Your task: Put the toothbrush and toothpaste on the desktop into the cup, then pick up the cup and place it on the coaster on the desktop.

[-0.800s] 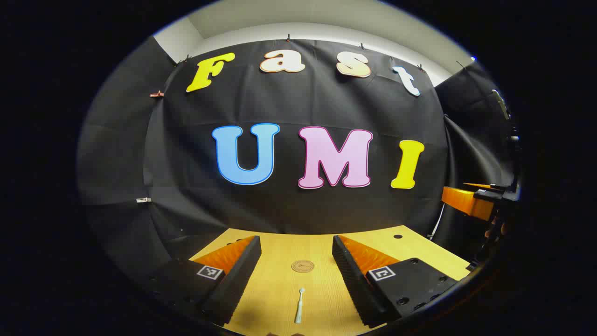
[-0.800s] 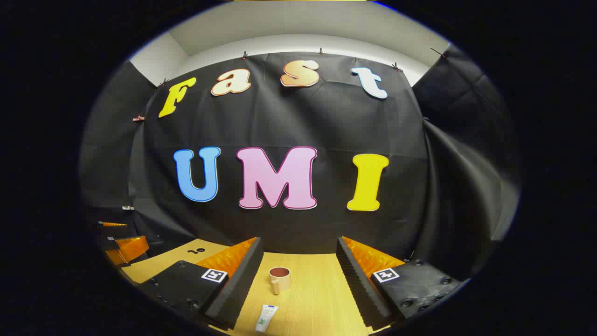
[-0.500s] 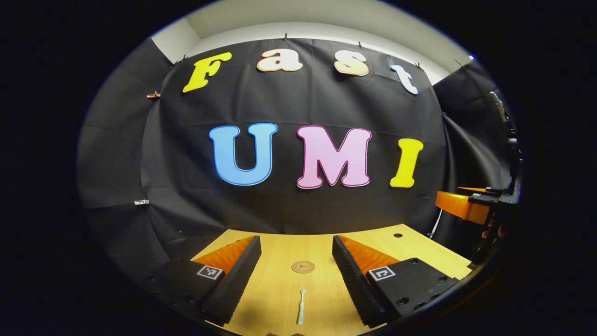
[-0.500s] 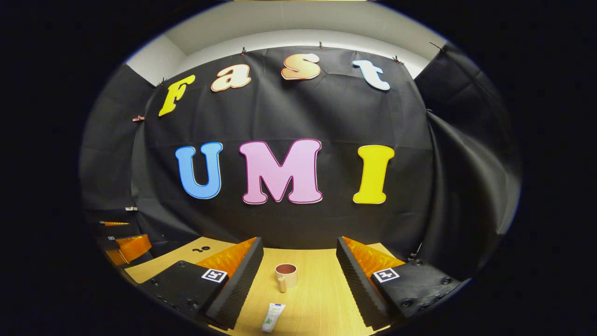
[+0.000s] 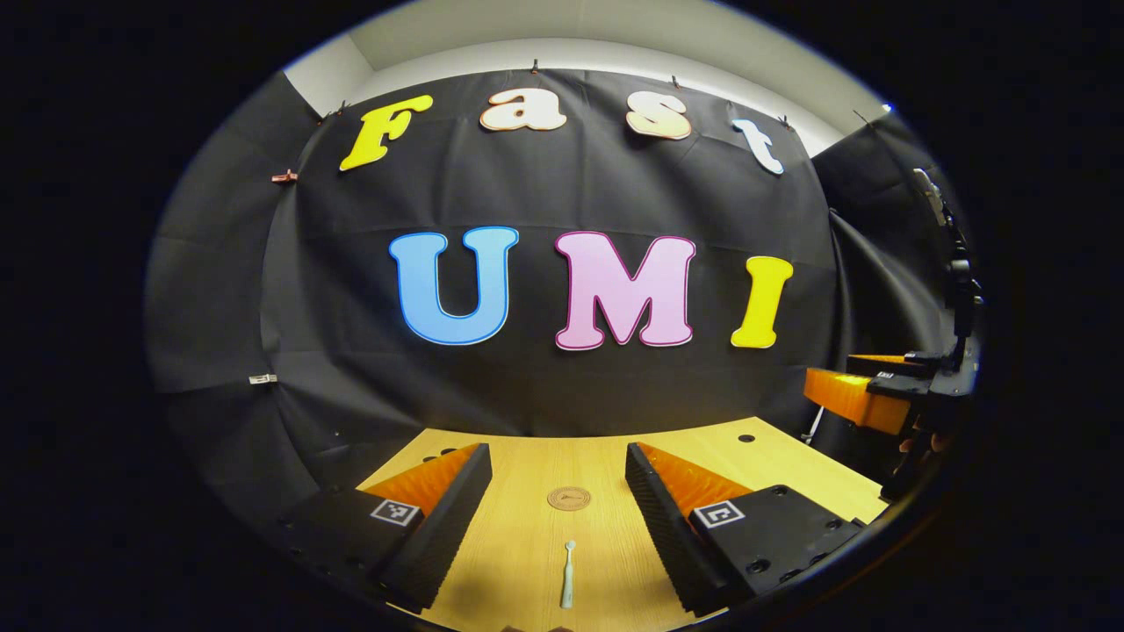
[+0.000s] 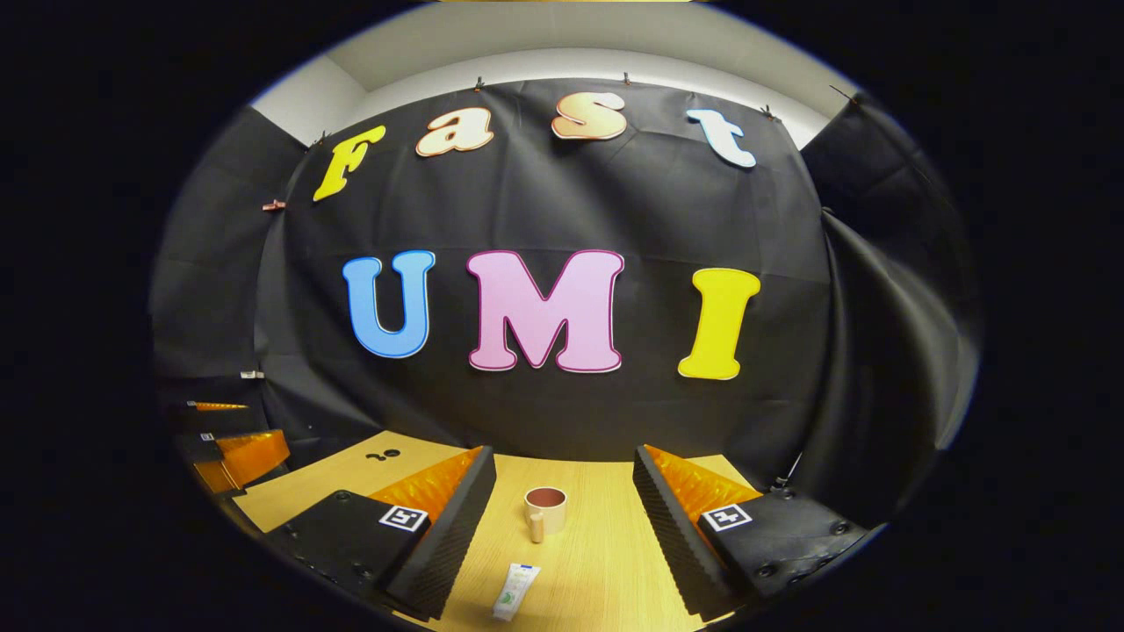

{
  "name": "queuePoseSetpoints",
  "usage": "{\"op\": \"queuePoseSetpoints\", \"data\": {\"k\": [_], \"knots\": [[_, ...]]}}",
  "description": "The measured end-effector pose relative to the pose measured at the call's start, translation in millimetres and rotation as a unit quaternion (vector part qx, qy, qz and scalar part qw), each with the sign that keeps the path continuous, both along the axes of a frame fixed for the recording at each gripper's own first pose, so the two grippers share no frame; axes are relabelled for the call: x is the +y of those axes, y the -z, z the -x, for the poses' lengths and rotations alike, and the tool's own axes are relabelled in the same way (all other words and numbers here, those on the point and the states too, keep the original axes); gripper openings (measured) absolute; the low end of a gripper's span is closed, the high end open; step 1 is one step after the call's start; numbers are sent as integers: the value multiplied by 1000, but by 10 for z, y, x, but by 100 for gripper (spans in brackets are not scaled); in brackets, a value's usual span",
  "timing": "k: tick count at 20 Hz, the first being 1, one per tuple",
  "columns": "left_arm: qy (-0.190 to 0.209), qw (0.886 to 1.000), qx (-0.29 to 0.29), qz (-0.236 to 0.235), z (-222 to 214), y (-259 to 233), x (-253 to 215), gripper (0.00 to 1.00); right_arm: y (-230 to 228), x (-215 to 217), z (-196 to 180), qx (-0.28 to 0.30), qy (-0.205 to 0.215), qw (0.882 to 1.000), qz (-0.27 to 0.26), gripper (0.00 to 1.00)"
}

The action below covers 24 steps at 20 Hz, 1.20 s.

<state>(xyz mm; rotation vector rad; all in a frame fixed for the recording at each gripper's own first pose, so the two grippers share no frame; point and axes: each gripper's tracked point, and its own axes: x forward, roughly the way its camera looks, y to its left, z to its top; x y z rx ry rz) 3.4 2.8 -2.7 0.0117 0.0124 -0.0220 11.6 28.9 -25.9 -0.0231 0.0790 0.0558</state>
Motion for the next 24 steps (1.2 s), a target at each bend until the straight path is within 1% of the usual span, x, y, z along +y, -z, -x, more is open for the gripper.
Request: {"op": "queuePoseSetpoints", "data": {"k": [4,8,13,16,19,21,24], "knots": [[-3,1000,3,-2,0,41,0,97,46,30,-56,9,-6,1000,-4,97],[-9,1000,7,0,6,89,12,97,86,135,-229,21,-26,999,-2,97],[-18,1000,9,11,55,119,-2,98,253,292,-459,49,-53,997,14,97],[-25,999,17,27,111,198,6,98,474,374,-588,85,-59,994,17,97],[-35,998,29,33,148,311,36,98,726,529,-694,124,-75,989,6,97],[-44,998,35,34,171,352,84,98,911,604,-738,146,-85,986,8,97],[-62,997,43,36,187,421,192,98,1343,673,-763,204,-94,974,6,97]]}}
